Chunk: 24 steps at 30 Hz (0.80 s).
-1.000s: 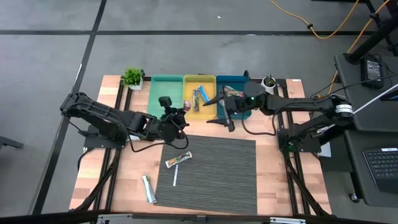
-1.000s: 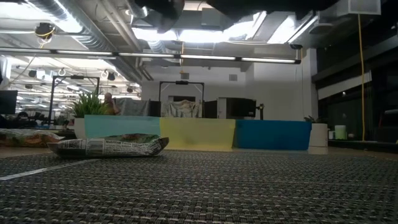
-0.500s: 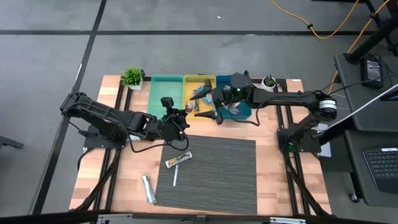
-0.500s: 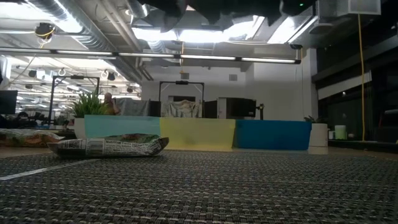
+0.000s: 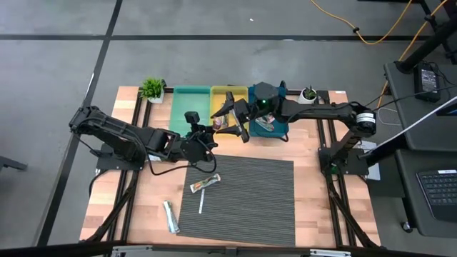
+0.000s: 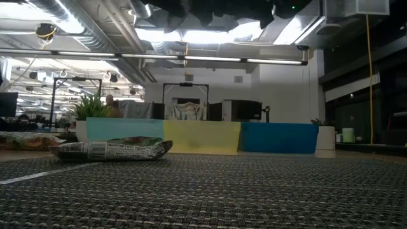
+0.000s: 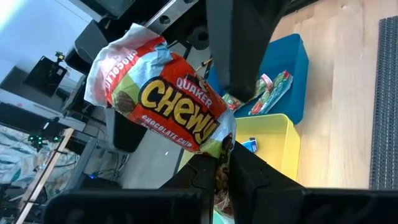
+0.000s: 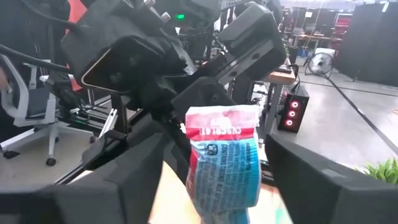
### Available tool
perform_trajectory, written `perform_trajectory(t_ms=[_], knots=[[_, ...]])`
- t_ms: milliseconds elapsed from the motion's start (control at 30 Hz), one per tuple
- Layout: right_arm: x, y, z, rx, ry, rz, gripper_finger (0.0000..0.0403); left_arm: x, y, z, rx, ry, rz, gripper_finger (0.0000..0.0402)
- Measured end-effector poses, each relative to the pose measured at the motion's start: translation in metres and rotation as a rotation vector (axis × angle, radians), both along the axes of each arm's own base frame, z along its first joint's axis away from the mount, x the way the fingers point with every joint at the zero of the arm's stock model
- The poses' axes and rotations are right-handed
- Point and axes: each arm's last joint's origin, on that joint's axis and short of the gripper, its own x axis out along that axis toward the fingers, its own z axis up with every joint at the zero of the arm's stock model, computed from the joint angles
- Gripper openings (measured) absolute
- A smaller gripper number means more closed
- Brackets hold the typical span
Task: Pick and place Granola Bars by type
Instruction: Put the red granola bar into the blue bin
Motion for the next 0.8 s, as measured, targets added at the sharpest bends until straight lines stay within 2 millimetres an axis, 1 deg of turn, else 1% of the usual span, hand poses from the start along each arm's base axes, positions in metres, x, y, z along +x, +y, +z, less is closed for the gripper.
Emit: perform_trajectory(t_ms=[267, 367, 433, 500, 600, 700, 800], knots=[[0.0000, 0.0000, -0.0001, -0.002, 0.000, 0.000, 0.0134, 0.0000, 0.0000, 0.0000, -0.011, -0.011, 0.005, 0.0034], [0.0000, 0.0000, -0.0001, -0.003, -0.001, 0.000, 0.0091, 0.0000, 0.0000, 0.0000, -0.013, -0.013, 0.006, 0.0046], [0.0000, 0.0000, -0.0001, -0.004, -0.001, 0.000, 0.0069, 0.0000, 0.0000, 0.0000, -0.013, -0.012, 0.005, 0.0055], [0.0000, 0.0000, -0.0001, -0.009, -0.003, 0.000, 0.0054, 0.0000, 0.0000, -0.0001, -0.013, -0.012, 0.005, 0.0066], [-0.0001, 0.0000, 0.0000, -0.027, -0.010, 0.000, 0.0046, -0.0001, 0.0000, -0.0003, -0.012, -0.010, 0.005, 0.0087], [-0.0003, -0.0015, 0.0000, -0.030, -0.011, -0.009, 0.0050, -0.0005, -0.0021, -0.0005, -0.018, -0.010, -0.005, 0.0115], [-0.0022, -0.0073, 0.0005, -0.029, -0.010, -0.025, 0.0056, -0.0017, -0.0070, -0.0004, -0.013, -0.013, -0.012, 0.0147]])
